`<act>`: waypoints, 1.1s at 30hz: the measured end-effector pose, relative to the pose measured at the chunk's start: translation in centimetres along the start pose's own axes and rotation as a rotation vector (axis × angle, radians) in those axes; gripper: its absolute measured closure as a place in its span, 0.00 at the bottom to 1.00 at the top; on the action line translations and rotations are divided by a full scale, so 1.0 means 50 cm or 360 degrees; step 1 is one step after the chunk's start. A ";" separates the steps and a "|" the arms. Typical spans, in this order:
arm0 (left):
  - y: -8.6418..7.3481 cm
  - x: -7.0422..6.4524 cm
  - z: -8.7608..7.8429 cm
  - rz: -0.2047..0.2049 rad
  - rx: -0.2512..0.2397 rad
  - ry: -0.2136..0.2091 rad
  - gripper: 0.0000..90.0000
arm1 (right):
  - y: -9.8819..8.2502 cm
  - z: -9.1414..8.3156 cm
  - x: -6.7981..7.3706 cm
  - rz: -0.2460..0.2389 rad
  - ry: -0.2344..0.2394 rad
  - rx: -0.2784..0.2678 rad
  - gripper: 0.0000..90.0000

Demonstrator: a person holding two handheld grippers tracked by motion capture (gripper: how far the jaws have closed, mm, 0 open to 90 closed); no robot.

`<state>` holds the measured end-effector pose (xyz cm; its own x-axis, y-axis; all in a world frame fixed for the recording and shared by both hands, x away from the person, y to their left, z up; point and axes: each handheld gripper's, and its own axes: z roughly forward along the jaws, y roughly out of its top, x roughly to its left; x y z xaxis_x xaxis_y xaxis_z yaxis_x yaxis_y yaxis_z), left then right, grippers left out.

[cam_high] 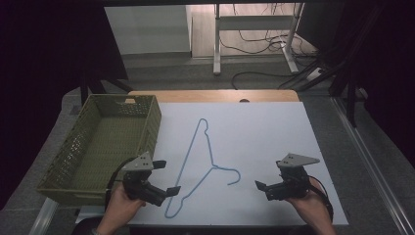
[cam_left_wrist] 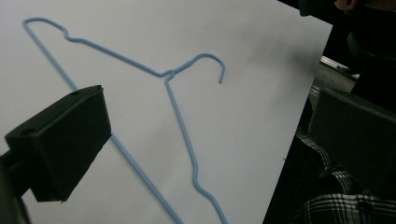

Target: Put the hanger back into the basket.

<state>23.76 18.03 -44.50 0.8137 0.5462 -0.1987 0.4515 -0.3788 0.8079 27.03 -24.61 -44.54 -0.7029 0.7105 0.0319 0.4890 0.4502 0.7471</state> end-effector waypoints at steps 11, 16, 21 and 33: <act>-0.006 0.002 0.072 0.0009 0.0034 -0.0035 0.00 | 0.014 0.025 0.006 -0.0005 0.0049 0.0028 0.00; -0.007 0.003 0.090 0.0016 0.0051 0.0003 0.00 | 0.019 0.036 0.009 -0.0012 0.0073 0.0048 0.00; -0.005 0.003 0.117 0.0076 0.0136 0.0067 0.00 | 0.033 0.063 0.012 -0.0003 0.0104 0.0093 0.00; 0.004 0.018 0.163 0.0112 0.0152 0.0121 0.00 | 0.054 0.111 0.010 -0.0020 0.0103 0.0117 0.24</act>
<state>27.58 12.36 -49.04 0.8162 0.5696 -0.0975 0.4299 -0.4857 0.7611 30.89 -20.01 -46.18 -0.7399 0.6693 0.0674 0.5150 0.4991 0.6969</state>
